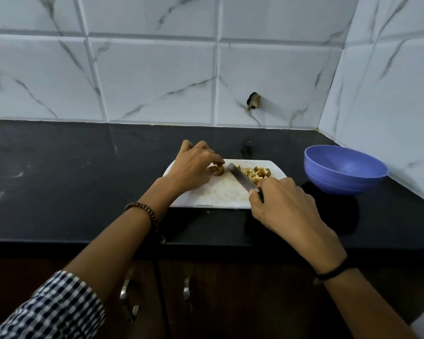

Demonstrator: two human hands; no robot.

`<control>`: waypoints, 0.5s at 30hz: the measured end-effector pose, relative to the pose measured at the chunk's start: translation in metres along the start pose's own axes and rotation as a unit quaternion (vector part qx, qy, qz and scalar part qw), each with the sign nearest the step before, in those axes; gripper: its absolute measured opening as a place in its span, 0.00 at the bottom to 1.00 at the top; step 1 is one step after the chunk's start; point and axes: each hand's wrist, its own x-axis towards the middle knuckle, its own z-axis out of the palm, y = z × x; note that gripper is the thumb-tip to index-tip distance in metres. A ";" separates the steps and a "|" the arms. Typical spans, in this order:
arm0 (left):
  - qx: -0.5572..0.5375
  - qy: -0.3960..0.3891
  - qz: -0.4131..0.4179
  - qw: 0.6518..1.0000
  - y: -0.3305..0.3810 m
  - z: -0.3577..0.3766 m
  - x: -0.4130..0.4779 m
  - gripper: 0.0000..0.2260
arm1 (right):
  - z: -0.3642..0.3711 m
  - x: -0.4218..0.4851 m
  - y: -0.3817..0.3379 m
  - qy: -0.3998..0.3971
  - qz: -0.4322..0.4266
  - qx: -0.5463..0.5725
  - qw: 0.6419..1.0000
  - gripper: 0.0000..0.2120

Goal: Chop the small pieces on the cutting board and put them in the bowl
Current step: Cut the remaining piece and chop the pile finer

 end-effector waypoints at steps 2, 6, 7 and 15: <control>-0.002 0.029 -0.002 1.000 -0.003 0.002 -0.004 0.11 | -0.002 0.000 0.004 0.014 0.010 -0.003 1.000 0.12; -0.011 0.057 -0.018 0.998 -0.008 0.000 -0.011 0.11 | -0.001 0.001 0.009 0.055 0.004 0.002 0.998 0.14; -0.026 0.056 -0.023 0.998 -0.008 -0.003 -0.012 0.12 | -0.001 0.000 0.009 0.063 0.002 0.007 0.998 0.15; -0.090 0.011 -0.052 0.994 -0.008 -0.009 -0.017 0.10 | 0.001 0.000 0.006 0.104 -0.016 0.033 0.994 0.16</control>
